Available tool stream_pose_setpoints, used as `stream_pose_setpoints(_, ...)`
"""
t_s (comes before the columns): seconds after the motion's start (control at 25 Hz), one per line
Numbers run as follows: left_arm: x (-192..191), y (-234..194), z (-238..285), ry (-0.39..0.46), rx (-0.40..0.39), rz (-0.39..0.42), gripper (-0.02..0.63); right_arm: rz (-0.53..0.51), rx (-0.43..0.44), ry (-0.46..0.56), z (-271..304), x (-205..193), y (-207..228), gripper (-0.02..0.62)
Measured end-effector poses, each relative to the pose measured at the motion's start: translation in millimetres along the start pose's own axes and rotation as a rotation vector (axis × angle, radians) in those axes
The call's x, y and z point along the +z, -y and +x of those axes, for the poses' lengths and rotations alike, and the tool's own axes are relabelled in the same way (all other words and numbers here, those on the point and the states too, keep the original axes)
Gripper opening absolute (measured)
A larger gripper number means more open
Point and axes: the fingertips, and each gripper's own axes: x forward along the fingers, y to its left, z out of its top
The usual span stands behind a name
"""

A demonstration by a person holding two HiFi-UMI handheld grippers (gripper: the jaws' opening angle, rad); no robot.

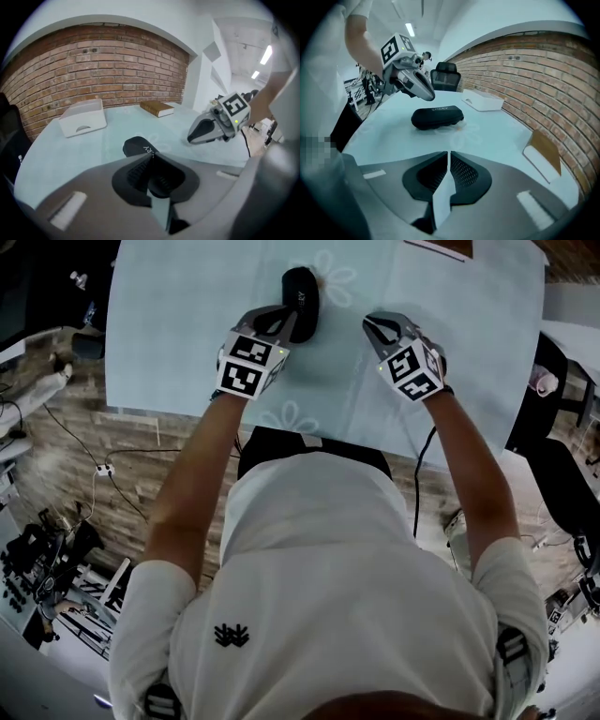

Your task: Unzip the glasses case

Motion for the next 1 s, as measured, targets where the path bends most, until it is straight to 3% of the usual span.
stream_pose_setpoints(0.28,-16,9,-61,0.05,0.059,-0.141,0.058,0.244,-0.015,0.105,-56,-1,-51,0.014)
stream_pose_setpoints(0.48,-32,38,-102,0.064,-0.034,-0.195,0.057,0.3,-0.028,0.153,-91,9,-88,0.002)
stream_pose_setpoints(0.8,-45,86,-186,0.147,-0.189,-0.086,0.057,0.268,-0.053,0.18,-127,49,-163,0.002)
stream_pose_setpoints(1.0,-72,83,-257,0.2,-0.227,-0.092,0.057,0.279,-0.098,0.221,-138,92,-216,0.002)
